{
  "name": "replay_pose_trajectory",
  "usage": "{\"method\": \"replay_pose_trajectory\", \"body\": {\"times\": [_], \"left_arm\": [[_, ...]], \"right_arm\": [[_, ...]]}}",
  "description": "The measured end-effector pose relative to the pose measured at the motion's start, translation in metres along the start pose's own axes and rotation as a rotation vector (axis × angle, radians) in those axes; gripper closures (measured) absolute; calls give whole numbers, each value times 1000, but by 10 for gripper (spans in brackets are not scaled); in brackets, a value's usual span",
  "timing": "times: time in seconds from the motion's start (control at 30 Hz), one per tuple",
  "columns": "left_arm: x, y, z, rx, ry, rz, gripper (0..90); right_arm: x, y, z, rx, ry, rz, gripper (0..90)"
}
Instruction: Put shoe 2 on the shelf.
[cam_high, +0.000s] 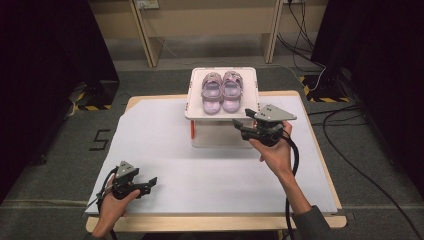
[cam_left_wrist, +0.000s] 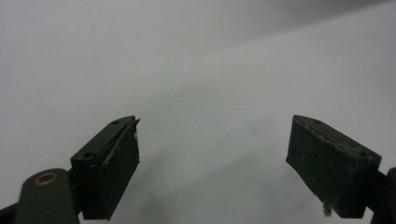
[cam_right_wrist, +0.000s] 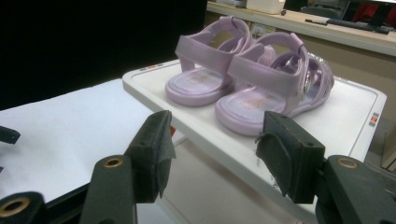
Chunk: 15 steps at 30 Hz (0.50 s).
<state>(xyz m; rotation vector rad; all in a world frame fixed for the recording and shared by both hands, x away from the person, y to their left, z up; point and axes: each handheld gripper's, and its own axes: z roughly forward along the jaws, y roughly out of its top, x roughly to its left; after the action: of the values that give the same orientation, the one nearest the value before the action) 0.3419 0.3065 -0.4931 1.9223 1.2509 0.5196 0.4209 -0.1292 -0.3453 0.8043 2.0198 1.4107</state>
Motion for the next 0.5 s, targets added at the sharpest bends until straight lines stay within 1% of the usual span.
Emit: {"method": "replay_pose_trajectory", "body": {"times": [0.1,0.2,0.27,0.37,0.47,0.5], "left_arm": [[0,0,0,1,0,0,163],[0,0,0,0,-1,1,163],[0,0,0,0,-1,0,163],[0,0,0,0,2,-1,163],[0,0,0,2,4,-2,163],[0,0,0,1,4,-3,163]], "right_arm": [[2,-5,-3,0,8,12,435],[4,-11,-5,-1,17,7,428],[6,-15,-6,10,22,7,422],[11,-24,-9,23,24,13,404],[15,-37,-10,31,39,32,395],[16,-42,-10,31,43,30,395]]}}
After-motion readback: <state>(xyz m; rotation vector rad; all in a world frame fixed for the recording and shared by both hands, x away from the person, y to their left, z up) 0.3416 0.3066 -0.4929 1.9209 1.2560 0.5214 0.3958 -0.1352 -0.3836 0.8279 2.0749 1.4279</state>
